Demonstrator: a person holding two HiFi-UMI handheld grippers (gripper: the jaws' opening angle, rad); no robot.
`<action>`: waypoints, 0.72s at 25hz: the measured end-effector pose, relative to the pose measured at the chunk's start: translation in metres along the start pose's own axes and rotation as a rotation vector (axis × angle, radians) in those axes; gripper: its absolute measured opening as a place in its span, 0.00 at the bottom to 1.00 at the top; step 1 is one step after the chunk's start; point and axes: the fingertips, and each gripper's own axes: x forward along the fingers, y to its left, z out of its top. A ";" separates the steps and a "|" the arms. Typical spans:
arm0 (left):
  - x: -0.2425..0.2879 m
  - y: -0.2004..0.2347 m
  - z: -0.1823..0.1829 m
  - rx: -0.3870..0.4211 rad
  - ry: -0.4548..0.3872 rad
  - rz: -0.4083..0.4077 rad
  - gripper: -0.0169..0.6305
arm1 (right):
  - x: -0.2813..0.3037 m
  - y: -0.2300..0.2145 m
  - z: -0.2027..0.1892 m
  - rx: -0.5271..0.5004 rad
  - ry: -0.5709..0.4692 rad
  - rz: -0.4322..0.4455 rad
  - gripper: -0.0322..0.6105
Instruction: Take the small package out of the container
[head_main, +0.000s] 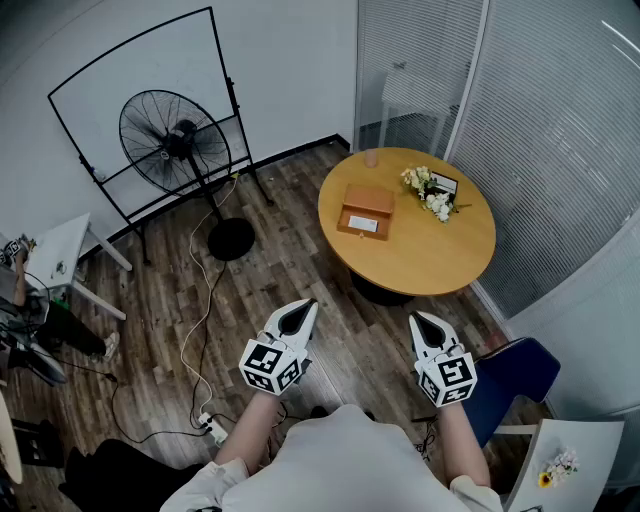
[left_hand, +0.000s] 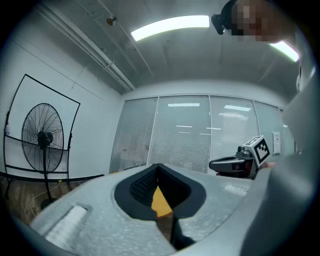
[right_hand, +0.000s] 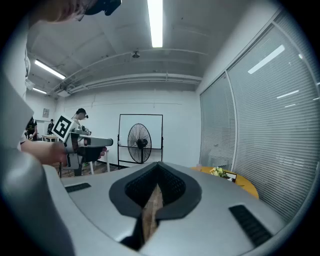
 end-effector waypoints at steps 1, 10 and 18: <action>0.001 -0.001 -0.001 0.001 0.000 0.000 0.05 | 0.000 -0.001 0.000 0.000 -0.001 0.000 0.05; 0.001 -0.005 -0.005 -0.007 0.009 0.006 0.05 | -0.002 0.000 0.004 -0.003 -0.019 0.013 0.05; -0.001 -0.005 -0.013 -0.026 0.026 0.002 0.06 | -0.007 -0.001 0.001 0.013 -0.011 -0.032 0.05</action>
